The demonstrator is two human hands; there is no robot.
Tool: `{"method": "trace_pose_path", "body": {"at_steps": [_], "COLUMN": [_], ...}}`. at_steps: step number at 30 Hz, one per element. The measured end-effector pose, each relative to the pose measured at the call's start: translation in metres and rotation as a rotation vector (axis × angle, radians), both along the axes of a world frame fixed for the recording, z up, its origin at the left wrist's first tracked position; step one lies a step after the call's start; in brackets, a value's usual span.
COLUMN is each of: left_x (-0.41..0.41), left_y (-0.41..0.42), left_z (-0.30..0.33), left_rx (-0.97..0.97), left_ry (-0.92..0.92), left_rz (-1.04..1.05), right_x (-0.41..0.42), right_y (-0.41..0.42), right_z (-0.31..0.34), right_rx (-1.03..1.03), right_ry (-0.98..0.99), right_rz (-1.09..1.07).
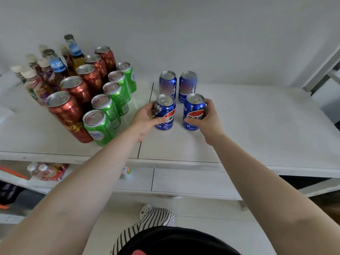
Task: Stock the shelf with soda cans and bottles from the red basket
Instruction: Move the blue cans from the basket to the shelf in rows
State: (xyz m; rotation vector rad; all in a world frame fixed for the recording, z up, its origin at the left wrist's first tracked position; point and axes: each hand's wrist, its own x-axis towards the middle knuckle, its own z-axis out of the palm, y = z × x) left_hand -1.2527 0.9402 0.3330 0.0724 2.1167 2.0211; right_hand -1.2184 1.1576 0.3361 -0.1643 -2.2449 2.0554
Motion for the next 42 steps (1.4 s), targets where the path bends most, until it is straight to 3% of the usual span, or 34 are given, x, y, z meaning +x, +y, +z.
{"method": "trace_pose_path", "body": {"at_steps": [10, 15, 22, 42], "left_x": [-0.021, -0.019, -0.043, -0.064], "left_y": [-0.011, 0.005, 0.004, 0.013], "left_z": [-0.012, -0.021, -0.021, -0.028], "left_rx": [-0.135, -0.224, -0.205, -0.165], "left_ry": [0.054, 0.206, 0.214, 0.262], "left_rz": [-0.189, 0.046, 0.117, 0.125], "right_x": [-0.01, -0.023, -0.047, -0.068], "right_y": [0.009, 0.01, -0.006, -0.007], "right_z": [-0.029, -0.031, -0.024, -0.021], "right_rx": [0.166, 0.226, 0.285, 0.332], "right_ry": [0.084, 0.077, 0.07, -0.01], "right_rz": [0.059, 0.006, -0.07, -0.101]}}
